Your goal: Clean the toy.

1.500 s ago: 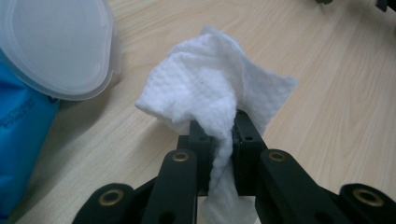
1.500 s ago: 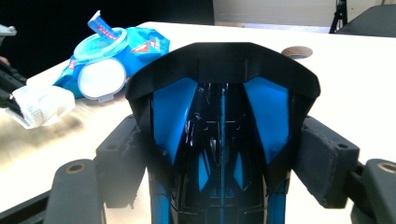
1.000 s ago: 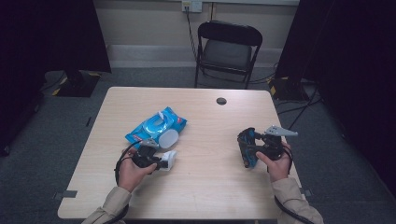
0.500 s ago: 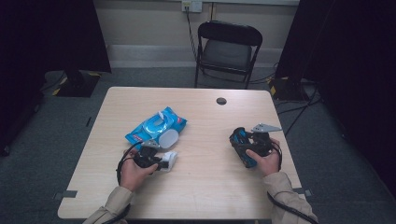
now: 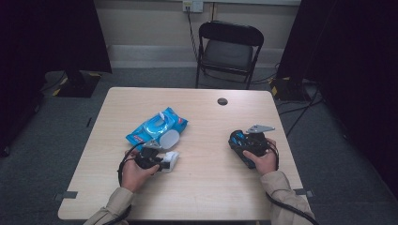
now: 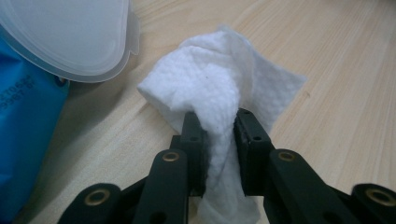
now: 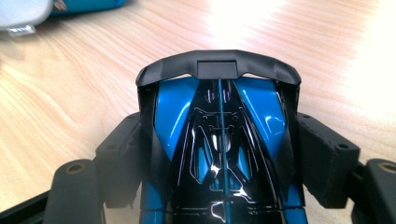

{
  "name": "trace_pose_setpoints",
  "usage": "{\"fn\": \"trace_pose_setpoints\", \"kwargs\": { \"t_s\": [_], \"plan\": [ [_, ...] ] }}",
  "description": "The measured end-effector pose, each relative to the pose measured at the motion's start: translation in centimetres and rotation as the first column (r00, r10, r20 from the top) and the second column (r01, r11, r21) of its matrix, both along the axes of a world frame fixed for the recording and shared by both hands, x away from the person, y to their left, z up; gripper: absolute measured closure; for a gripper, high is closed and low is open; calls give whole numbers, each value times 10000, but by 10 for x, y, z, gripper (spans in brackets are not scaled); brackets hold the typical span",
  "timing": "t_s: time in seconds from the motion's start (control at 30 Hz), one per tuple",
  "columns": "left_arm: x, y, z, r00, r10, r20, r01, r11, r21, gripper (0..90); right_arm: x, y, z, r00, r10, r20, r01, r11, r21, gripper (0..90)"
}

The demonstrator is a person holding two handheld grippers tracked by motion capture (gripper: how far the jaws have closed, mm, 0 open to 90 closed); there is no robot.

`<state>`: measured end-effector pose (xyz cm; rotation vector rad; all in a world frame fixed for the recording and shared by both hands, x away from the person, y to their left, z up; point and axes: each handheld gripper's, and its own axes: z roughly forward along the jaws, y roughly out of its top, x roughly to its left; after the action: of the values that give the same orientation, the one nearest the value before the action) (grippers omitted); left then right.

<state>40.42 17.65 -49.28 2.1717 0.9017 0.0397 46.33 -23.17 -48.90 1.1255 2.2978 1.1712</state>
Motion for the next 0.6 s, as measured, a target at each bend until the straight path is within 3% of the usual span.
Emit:
{"fn": "trace_pose_setpoints", "kwargs": {
  "t_s": [0.6],
  "plan": [
    [2, -2, -1, 9996, 71, 275, -73, 10000, 56, 729, 8, 9, -7, 9996, 100, -273, -118, 9976, -685, 250]
  ]
}}
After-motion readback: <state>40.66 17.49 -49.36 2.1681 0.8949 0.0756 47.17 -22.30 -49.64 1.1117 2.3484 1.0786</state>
